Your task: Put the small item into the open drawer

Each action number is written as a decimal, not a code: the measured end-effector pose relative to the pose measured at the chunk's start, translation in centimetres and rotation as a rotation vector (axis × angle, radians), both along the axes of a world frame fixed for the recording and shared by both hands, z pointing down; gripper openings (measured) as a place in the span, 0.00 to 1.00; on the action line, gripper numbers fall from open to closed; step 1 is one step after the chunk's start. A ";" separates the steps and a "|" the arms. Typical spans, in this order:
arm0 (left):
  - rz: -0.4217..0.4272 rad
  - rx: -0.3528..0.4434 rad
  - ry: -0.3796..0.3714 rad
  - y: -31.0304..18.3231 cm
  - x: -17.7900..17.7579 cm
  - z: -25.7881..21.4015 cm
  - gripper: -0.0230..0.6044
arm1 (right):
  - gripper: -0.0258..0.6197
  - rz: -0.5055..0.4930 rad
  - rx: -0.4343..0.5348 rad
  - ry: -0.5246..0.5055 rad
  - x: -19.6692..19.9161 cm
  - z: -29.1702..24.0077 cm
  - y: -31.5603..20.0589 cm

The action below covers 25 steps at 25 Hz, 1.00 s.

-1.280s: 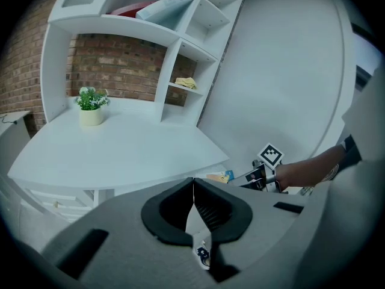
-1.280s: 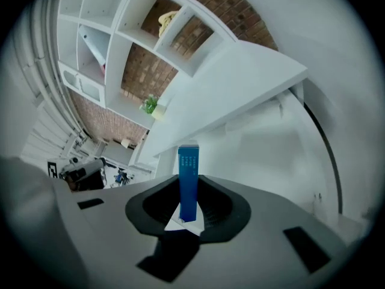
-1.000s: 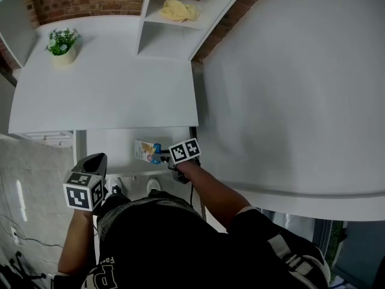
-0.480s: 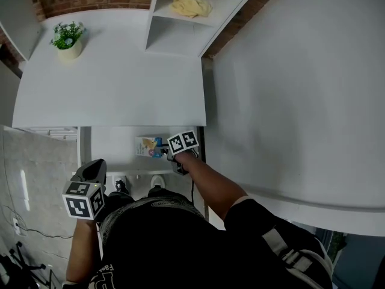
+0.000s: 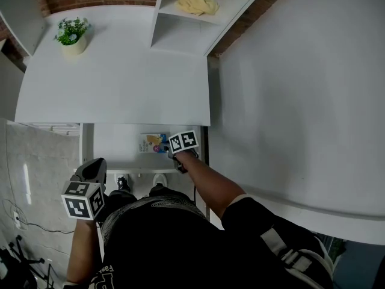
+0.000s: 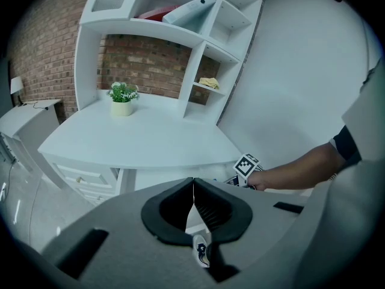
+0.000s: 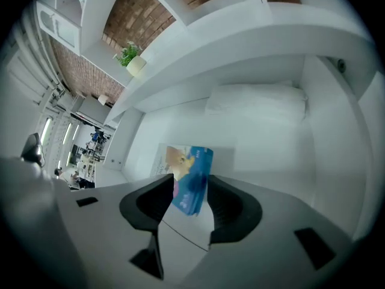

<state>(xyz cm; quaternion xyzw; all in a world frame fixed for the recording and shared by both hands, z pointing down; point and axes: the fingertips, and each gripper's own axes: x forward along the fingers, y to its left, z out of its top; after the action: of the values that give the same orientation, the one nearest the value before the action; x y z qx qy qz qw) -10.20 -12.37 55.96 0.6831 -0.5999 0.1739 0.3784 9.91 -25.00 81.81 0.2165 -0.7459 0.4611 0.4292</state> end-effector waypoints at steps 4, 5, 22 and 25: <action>-0.004 0.004 -0.005 0.1 0.3 -0.2 0.07 | 0.35 -0.033 0.030 0.027 0.5 -0.1 -0.1; -0.004 0.007 -0.006 0.0 0.4 -0.3 0.07 | 0.35 -0.035 0.037 0.024 0.5 -0.4 -0.1; 0.032 0.079 -0.016 -0.2 6.5 -2.4 0.07 | 0.21 -0.158 0.403 -0.190 1.0 -13.8 1.5; 0.023 0.117 -0.020 -0.3 7.6 -3.2 0.07 | 0.09 -0.142 0.447 -0.286 1.5 -17.1 2.7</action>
<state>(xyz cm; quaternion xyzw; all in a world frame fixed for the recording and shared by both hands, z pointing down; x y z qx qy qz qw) -2.62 -12.65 52.80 0.7092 -0.6048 0.1500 0.3298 11.44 -22.32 64.71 0.1859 -0.8955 0.2795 0.2924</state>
